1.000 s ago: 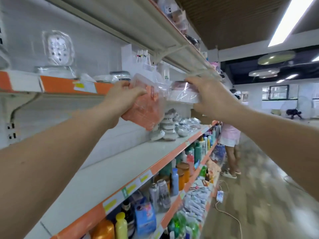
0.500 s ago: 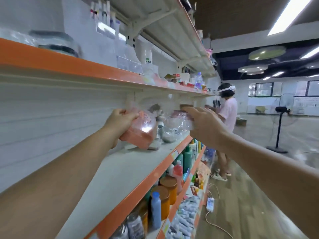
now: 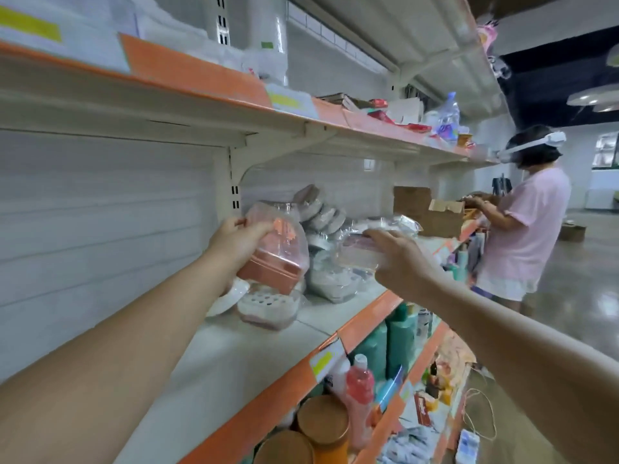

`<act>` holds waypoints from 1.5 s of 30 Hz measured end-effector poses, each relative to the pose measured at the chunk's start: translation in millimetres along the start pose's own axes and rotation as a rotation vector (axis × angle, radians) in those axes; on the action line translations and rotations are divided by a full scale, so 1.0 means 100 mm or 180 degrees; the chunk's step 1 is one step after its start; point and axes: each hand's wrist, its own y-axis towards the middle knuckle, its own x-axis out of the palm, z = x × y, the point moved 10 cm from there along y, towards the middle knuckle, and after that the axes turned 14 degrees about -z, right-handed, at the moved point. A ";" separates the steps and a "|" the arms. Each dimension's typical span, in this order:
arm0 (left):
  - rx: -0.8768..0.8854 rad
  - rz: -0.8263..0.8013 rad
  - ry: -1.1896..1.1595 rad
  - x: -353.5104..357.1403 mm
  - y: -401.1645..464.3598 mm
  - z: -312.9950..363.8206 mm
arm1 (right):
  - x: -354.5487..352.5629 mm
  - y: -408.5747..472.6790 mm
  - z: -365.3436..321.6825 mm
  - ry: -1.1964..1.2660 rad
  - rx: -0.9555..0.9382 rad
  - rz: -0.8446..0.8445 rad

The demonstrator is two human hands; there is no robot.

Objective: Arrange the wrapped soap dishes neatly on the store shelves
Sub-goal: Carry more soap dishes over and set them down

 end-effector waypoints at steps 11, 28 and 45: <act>-0.0079 0.0968 -0.0837 0.19 1.48 -0.01 | -0.21 1.50 0.49 -0.0116 -0.0587 0.0359; -0.0118 0.1432 0.3075 -0.05 2.18 0.28 | -0.11 3.00 0.09 -0.0421 -0.0774 0.0587; 0.0433 0.1136 0.3307 0.20 1.80 0.59 | 0.30 2.93 0.18 0.0652 -0.0775 -0.0566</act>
